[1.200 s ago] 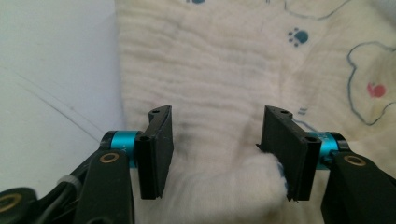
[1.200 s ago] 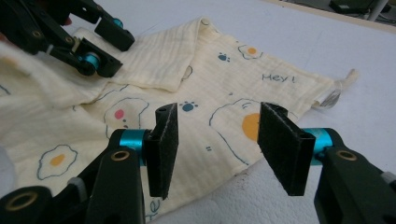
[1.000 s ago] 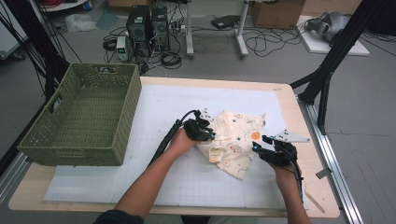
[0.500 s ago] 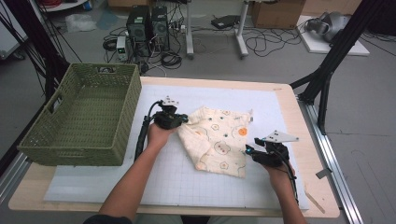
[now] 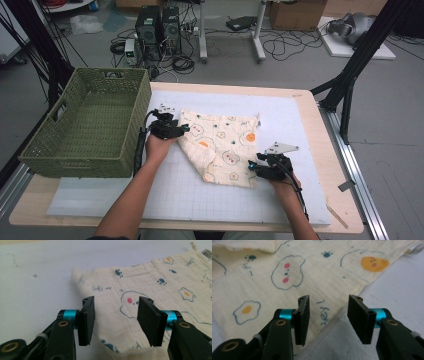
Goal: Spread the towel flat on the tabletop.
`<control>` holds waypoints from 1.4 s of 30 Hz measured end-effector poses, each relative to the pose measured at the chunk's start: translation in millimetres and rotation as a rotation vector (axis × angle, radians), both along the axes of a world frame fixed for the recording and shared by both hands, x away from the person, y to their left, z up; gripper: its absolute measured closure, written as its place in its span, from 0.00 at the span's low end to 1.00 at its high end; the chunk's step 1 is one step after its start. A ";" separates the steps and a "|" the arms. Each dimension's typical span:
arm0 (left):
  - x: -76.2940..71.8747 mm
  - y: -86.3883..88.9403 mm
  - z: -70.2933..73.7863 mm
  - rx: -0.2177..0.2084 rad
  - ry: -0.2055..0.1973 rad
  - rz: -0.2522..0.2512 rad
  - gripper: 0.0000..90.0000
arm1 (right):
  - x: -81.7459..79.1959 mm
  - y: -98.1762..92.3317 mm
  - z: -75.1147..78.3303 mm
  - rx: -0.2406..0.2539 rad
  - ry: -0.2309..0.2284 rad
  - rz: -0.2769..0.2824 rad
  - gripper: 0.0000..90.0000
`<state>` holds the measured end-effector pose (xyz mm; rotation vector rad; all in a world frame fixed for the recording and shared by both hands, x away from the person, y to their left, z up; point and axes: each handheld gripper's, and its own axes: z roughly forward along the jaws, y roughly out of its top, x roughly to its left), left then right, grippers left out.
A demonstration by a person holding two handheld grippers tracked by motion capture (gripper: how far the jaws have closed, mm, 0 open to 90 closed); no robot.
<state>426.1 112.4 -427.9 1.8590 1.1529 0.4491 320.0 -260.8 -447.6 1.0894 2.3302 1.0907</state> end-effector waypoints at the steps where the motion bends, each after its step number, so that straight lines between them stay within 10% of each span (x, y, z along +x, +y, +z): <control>1: -1.4 -0.4 1.5 -0.001 -0.009 -0.002 0.51 | 0.6 1.9 -1.8 -0.010 0.006 0.004 0.65; 6: -8.7 -4.0 6.8 -0.010 -0.037 -0.066 0.49 | 2.0 -3.2 -0.4 0.021 0.032 -0.005 0.94; 10: -15.3 -17.1 8.7 -0.012 -0.044 -0.155 0.49 | 1.7 -9.8 2.7 -0.031 -0.004 -0.082 0.95; 20: -39.5 -64.8 -1.2 0.034 -0.024 -0.386 0.46 | -0.6 -24.9 8.6 0.030 -0.038 -0.150 0.58; 29: -53.1 -87.2 -10.1 0.106 0.003 -0.480 0.47 | -1.9 -37.3 11.1 0.050 -0.049 -0.199 0.52; 38: -68.9 -86.7 -14.6 0.173 -0.079 -0.520 0.94 | -2.2 -35.2 10.2 0.035 -0.036 -0.178 0.53; 42: -74.6 -75.0 -11.2 0.101 -0.112 -0.475 0.99 | -2.3 -35.4 10.2 0.039 -0.034 -0.179 0.53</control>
